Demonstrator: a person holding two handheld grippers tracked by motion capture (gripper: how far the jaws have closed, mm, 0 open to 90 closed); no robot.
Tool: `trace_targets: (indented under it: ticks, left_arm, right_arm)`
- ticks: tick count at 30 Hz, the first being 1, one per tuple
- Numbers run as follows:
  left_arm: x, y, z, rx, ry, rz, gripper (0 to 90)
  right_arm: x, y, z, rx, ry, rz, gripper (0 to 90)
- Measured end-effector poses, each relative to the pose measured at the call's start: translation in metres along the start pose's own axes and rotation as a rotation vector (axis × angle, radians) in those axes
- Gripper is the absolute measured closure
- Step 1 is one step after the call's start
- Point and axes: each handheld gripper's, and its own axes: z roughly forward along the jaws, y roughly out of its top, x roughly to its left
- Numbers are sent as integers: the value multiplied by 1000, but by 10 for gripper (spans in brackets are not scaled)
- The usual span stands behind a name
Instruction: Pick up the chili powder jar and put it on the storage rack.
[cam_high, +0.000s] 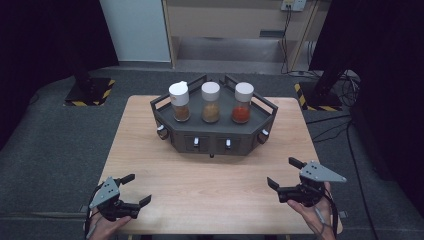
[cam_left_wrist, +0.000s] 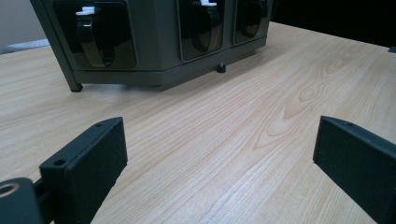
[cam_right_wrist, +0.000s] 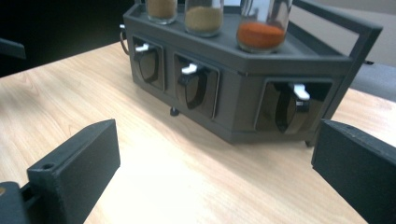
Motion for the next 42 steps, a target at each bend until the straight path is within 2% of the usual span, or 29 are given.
trace_targets:
  ticks: [10, 12, 18, 25, 35, 42]
  left_arm:
    - [0, 0, 0, 3, -1, 3, 19]
    - [0, 0, 0, 3, 0, 2, 19]
    - [0, 0, 0, 1, -1, 2, 19]
    - [0, 0, 0, -3, -3, 4, 19]
    - [0, 0, -1, -7, -2, 3, 19]
    - [0, 0, -1, -7, -3, 4, 19]
  right_arm:
    - [0, -28, -6, 4, -35, 11, 10]
    - [-2, -33, -6, 7, -42, 27, 10]
    - [-3, -42, -5, 9, -55, 37, 10]
    - [-2, -48, -5, -4, -53, 23, 11]
    - [-7, -52, -2, 7, -30, 35, 11]
    - [-7, -52, -3, 7, -34, 38, 11]
